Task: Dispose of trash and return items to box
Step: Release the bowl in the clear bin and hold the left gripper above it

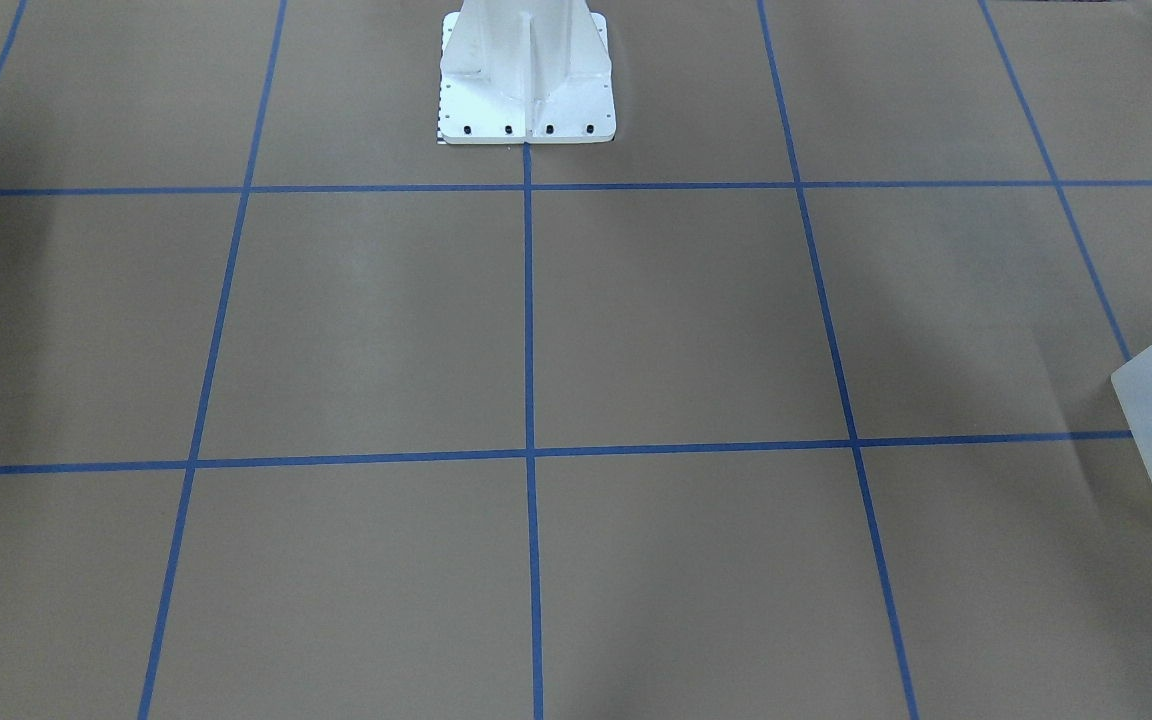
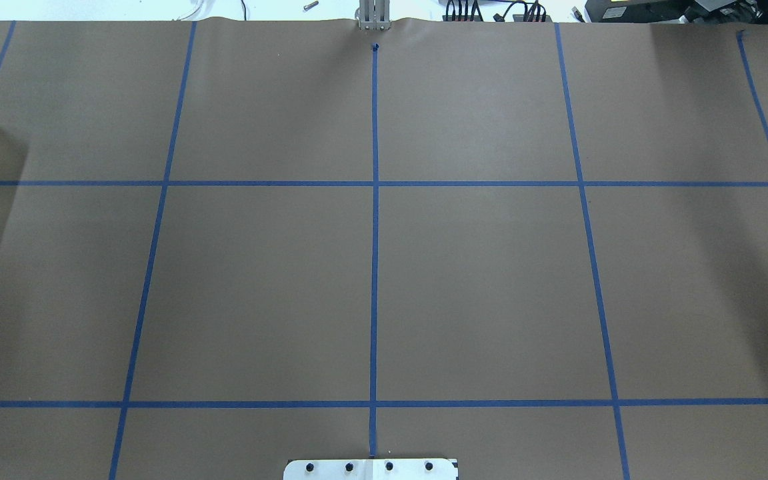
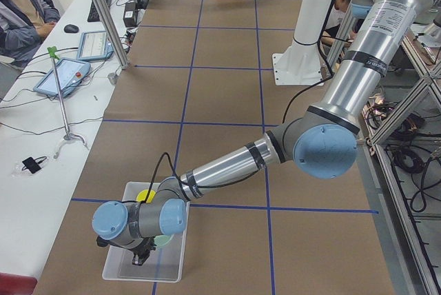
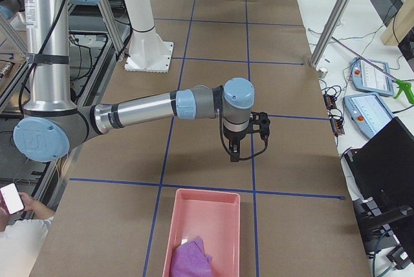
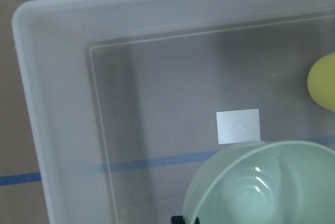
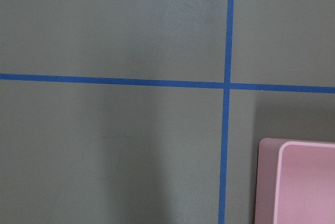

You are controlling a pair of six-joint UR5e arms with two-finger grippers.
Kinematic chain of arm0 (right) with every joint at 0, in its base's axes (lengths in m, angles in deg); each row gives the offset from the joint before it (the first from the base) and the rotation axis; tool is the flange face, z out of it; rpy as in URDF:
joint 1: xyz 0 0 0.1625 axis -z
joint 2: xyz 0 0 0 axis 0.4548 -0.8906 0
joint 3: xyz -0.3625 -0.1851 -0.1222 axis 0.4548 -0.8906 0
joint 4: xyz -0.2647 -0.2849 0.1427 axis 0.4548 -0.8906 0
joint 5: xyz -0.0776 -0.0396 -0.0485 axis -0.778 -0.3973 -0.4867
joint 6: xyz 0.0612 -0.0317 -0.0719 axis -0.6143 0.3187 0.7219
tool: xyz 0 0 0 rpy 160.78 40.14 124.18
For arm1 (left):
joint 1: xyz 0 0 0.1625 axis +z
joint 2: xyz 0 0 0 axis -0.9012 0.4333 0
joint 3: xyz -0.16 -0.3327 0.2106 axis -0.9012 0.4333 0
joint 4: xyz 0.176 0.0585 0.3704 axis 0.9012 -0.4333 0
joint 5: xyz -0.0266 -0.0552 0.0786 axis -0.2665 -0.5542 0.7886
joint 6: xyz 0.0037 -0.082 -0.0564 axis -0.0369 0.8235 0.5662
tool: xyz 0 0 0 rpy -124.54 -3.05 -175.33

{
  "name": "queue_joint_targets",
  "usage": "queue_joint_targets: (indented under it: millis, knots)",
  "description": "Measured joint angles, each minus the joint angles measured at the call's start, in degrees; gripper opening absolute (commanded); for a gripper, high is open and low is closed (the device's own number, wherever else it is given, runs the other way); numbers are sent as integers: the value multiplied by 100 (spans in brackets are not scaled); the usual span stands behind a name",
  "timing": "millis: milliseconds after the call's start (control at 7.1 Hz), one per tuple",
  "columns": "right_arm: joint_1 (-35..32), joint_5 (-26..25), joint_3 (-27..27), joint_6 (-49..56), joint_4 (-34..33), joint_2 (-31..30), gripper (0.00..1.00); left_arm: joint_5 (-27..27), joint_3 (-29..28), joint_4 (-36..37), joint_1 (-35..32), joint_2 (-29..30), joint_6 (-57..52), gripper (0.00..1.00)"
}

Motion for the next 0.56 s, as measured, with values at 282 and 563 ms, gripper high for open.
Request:
queue_joint_targets:
  millis: [282, 563]
  knots:
    - [10, 8, -7, -3, -2, -1, 100, -1, -486, -718, 222, 108, 554, 0]
    - [14, 11, -11, -3, -4, -6, 100, 1, -595, -877, 307, 159, 832, 89]
